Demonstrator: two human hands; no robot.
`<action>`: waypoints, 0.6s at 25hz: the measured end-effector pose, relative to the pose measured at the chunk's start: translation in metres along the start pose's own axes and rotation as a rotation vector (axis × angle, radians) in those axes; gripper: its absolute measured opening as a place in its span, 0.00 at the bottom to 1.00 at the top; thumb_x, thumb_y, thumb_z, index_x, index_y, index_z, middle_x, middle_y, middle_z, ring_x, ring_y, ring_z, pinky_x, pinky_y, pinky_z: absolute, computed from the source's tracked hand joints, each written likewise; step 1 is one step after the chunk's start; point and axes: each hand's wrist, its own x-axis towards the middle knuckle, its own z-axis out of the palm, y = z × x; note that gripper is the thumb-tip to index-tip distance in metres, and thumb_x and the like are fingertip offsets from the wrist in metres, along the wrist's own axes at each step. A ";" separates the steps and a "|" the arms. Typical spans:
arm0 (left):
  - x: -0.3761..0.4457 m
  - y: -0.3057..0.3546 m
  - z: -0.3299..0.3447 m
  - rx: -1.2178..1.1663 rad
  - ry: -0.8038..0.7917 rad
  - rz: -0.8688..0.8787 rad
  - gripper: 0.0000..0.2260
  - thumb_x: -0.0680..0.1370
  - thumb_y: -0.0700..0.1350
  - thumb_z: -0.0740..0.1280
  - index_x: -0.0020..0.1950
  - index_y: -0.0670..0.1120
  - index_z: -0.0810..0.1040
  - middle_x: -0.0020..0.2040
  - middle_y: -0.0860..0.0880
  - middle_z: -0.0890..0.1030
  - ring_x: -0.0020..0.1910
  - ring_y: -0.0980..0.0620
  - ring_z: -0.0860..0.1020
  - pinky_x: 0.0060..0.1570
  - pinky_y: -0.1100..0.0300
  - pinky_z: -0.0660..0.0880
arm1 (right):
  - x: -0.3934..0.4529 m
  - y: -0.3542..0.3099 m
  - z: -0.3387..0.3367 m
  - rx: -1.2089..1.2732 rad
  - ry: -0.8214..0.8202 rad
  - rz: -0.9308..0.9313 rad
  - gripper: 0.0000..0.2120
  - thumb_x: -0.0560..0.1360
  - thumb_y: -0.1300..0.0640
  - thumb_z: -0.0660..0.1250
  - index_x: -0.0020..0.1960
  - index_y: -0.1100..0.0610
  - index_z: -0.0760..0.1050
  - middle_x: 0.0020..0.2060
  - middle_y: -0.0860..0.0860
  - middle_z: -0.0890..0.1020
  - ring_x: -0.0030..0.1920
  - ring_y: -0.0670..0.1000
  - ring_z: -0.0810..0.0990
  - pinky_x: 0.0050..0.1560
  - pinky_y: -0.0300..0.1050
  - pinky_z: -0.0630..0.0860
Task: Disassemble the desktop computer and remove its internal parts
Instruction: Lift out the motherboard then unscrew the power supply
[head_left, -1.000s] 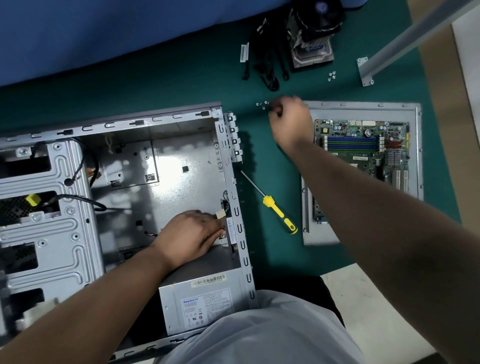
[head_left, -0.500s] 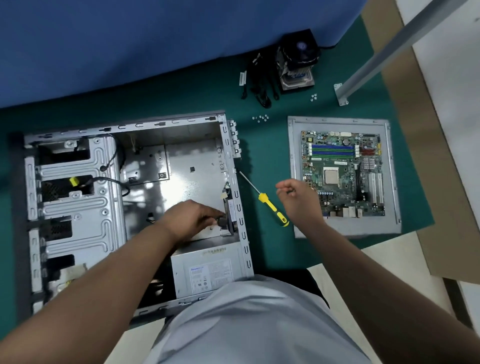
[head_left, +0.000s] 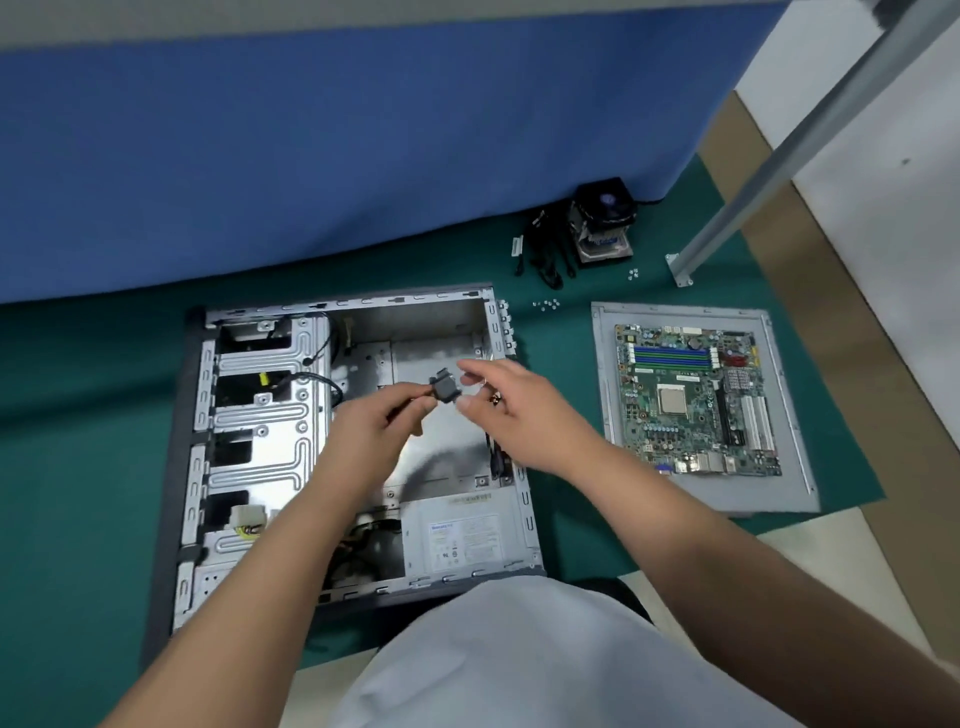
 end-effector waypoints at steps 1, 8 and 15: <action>-0.002 0.008 0.002 -0.034 0.009 0.010 0.05 0.81 0.53 0.69 0.54 0.60 0.84 0.36 0.58 0.83 0.34 0.60 0.78 0.35 0.70 0.70 | 0.004 -0.008 0.005 -0.005 -0.003 0.009 0.17 0.81 0.41 0.63 0.68 0.44 0.75 0.55 0.42 0.81 0.49 0.40 0.79 0.52 0.39 0.77; -0.003 0.029 0.009 0.104 -0.056 -0.075 0.06 0.83 0.56 0.64 0.52 0.57 0.79 0.36 0.59 0.83 0.34 0.62 0.78 0.31 0.67 0.67 | 0.007 -0.020 -0.005 0.142 0.255 0.091 0.01 0.78 0.50 0.68 0.49 0.47 0.79 0.36 0.44 0.83 0.36 0.42 0.79 0.39 0.36 0.76; -0.004 0.043 0.018 0.208 -0.140 -0.026 0.16 0.85 0.55 0.60 0.41 0.50 0.78 0.27 0.60 0.75 0.28 0.59 0.70 0.32 0.58 0.64 | 0.008 -0.013 -0.013 0.130 0.160 0.163 0.11 0.81 0.44 0.64 0.42 0.48 0.72 0.29 0.44 0.80 0.28 0.41 0.74 0.31 0.37 0.71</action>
